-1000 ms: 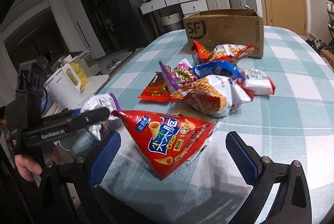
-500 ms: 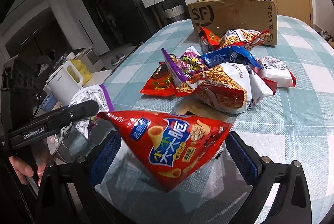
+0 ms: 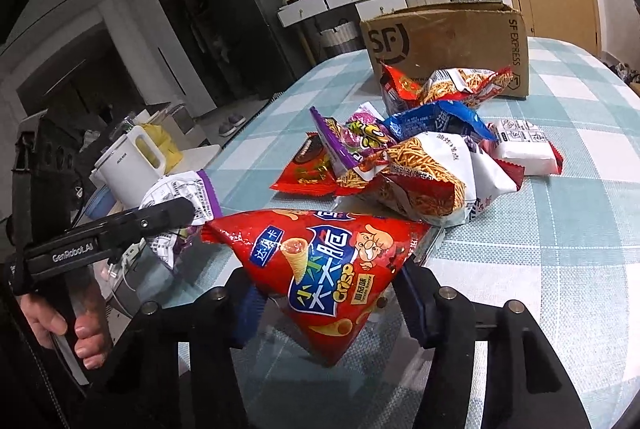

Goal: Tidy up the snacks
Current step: 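Grasp the red triangular crisp bag with the right gripper and lift it, then carry both bags over the cardboard box and open both grippers to drop them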

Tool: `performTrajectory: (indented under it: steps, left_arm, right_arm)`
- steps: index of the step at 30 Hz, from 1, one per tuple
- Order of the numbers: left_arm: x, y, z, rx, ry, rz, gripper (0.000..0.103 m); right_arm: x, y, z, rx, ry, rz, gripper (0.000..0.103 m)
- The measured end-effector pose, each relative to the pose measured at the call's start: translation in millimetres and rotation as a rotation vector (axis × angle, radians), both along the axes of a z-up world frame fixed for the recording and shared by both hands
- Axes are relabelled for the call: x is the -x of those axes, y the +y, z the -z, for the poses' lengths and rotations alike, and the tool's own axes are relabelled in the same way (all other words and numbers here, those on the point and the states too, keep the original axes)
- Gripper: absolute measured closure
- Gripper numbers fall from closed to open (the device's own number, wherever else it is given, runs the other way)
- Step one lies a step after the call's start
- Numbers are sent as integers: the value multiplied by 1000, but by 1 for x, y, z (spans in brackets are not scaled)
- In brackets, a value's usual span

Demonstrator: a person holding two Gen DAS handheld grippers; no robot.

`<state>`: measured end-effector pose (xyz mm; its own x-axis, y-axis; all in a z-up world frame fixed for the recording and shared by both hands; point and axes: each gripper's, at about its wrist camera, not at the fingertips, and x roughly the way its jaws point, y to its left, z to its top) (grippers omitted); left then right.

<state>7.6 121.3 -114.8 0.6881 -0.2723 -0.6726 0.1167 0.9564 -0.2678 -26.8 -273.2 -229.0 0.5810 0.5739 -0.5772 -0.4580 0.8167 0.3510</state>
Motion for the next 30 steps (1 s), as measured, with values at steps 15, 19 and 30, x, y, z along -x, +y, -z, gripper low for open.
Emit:
performTrajectory:
  steps: [15, 19, 30]
  left_arm:
    - [-21, -25, -30, -10, -26, 49, 55]
    - [-37, -36, -46, -9, -45, 75, 55]
    - [-97, -66, -91, -7, -79, 130, 55]
  right_arm:
    - [15, -17, -45, -58, -99, -5, 46]
    - [11, -25, -63, -65, -124, 1, 46]
    - [-25, -51, -111, -69, -182, 36, 46]
